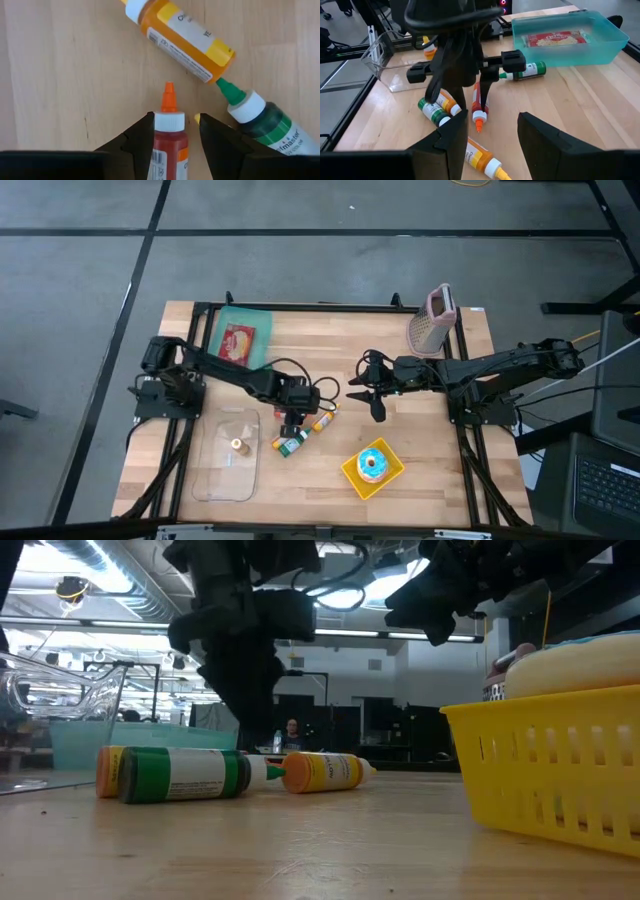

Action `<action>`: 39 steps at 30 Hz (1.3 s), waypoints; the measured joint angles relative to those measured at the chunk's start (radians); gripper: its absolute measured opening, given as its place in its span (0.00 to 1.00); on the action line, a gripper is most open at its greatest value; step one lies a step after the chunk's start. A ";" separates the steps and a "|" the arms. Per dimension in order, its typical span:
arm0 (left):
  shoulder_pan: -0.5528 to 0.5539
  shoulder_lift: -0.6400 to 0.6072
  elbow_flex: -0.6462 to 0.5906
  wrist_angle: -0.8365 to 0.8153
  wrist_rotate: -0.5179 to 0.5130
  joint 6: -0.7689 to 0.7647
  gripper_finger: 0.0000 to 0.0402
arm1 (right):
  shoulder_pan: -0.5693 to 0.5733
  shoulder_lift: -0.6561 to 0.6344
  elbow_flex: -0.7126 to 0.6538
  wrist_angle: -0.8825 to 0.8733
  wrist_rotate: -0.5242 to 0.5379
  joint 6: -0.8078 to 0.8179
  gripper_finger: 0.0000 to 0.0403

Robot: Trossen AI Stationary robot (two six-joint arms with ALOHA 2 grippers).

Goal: Pick & Place Food Item
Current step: Put the orange food coloring bottle into the transparent bin

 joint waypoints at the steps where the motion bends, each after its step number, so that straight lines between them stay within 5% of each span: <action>1: 0.000 0.005 0.000 0.005 0.003 0.000 0.37 | 0.000 0.000 0.000 0.000 0.000 0.000 0.42; 22: 0.022 0.028 -0.003 0.014 -0.003 -0.008 0.37 | 0.000 0.000 0.000 -0.001 -0.007 0.000 0.42; 33: 0.026 0.148 -0.002 0.064 0.024 -0.007 0.37 | 0.000 0.000 0.000 -0.003 -0.026 -0.001 0.42; 39: 0.031 0.151 -0.001 0.061 0.013 0.016 0.28 | 0.000 0.000 0.000 -0.006 -0.026 -0.004 0.42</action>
